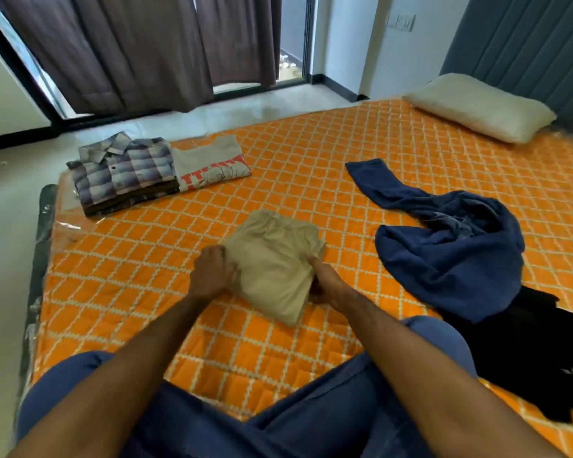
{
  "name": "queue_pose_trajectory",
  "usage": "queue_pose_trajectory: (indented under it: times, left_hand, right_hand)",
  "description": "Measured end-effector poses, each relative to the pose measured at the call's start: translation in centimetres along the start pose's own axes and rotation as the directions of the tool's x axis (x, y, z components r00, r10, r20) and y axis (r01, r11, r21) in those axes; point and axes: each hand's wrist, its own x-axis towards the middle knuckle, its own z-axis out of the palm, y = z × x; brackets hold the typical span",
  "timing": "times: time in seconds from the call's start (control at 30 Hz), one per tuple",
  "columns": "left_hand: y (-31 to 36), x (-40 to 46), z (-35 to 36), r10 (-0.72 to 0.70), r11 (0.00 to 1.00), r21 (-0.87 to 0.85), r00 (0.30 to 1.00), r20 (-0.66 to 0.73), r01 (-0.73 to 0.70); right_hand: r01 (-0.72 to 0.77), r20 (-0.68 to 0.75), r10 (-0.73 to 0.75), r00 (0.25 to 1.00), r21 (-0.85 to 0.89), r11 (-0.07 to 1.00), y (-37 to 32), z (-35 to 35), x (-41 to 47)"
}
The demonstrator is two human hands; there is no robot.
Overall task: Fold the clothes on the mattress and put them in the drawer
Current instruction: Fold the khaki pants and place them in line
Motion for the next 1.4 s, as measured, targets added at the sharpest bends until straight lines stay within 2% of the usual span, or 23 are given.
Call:
queue_pose_trajectory:
  times: [0.07,0.17,0.27,0.37,0.43,0.5,0.67,0.8,0.97,1.1,1.13,1.17,1.2,1.23,1.27,1.3,1.37,1.4]
  left_hand:
    - [-2.5,2.4,0.6,-0.159,0.966,-0.174,0.971,0.179,0.191]
    - [-5.6,6.3,3.0,-0.215,0.865,-0.397,0.941,0.261,0.307]
    - [-1.0,4.3,-0.3,-0.269,0.737,-0.527,0.899,0.345,0.423]
    - [1.1,4.6,-1.2,-0.273,0.636,-0.574,0.845,0.459,0.517]
    - [2.0,5.8,-2.0,-0.219,0.597,-0.627,0.854,0.472,0.5]
    - [2.8,8.6,-2.3,-0.159,0.573,-0.689,0.885,0.437,0.443]
    - [7.3,17.2,-3.7,-0.001,0.465,-0.856,0.967,0.254,0.225]
    - [10.0,25.3,-3.8,0.063,0.447,-0.891,0.99,0.126,0.085]
    - [12.2,34.7,-4.5,0.028,0.429,-0.902,0.997,0.071,0.052]
    - [12.3,42.0,-4.1,-0.008,0.457,-0.879,0.989,0.147,0.135]
    - [12.1,43.3,-3.6,-0.052,0.534,-0.833,0.989,0.14,0.146]
    - [11.9,44.5,-2.9,-0.092,0.663,-0.738,0.992,0.084,0.124]
    - [11.6,45.4,-2.4,-0.109,0.808,-0.586,0.993,-0.047,0.061]
    - [11.4,45.9,-2.0,-0.046,0.928,-0.37,0.973,-0.228,-0.043]
    - [11.3,47.1,-1.1,0.086,0.976,-0.159,0.934,-0.347,-0.149]
    - [11.3,48.0,-0.6,0.228,0.971,0.01,0.903,-0.365,-0.241]
    - [11.9,50.8,1.3,0.387,0.915,0.215,0.893,-0.231,-0.341]
    - [12.3,52.5,2.4,0.384,0.907,0.246,0.91,-0.152,-0.342]
  right_hand:
    - [0.078,-0.014,-0.077,0.997,0.061,0.995,0.5,1.3,0.8]
    - [0.155,-0.048,-0.151,0.987,0.114,0.981,0.9,2.5,1.5]
    - [0.265,-0.108,-0.249,0.962,0.171,0.949,0.8,3.4,1.9]
    - [0.282,-0.192,-0.271,0.943,0.031,0.959,-1.6,3.1,2.5]
    - [0.297,-0.191,-0.306,0.933,-0.071,0.952,-4.3,2.4,4.4]
    - [0.319,-0.151,-0.332,0.931,-0.102,0.942,-7.5,1.6,6.6]
    - [0.4,-0.073,-0.417,0.906,-0.176,0.899,-18.5,0.4,13.0]
    - [0.451,0.007,-0.468,0.884,-0.281,0.847,-28.4,0.0,18.9]
    - [0.472,0.086,-0.475,0.876,-0.354,0.807,-37.3,1.1,27.0]
    - [0.421,0.104,-0.427,0.898,-0.483,0.768,-41.5,2.1,34.6]
    - [0.387,0.082,-0.421,0.903,-0.581,0.716,-41.8,2.2,36.4]
    - [0.347,0.052,-0.446,0.893,-0.709,0.613,-41.6,2.3,38.2]
    - [0.318,0.036,-0.512,0.858,-0.821,0.474,-40.8,2.5,40.1]
    - [0.334,0.077,-0.595,0.8,-0.881,0.335,-39.5,2.9,41.5]
    - [0.383,0.164,-0.64,0.751,-0.898,0.218,-37.8,3.4,43.3]
    - [0.431,0.273,-0.642,0.717,-0.897,0.1,-36.2,4.2,44.1]
    - [0.423,0.433,-0.524,0.733,-0.894,-0.149,-33.0,5.4,46.4]
    - [0.403,0.462,-0.489,0.74,-0.887,-0.227,-31.7,5.7,47.5]
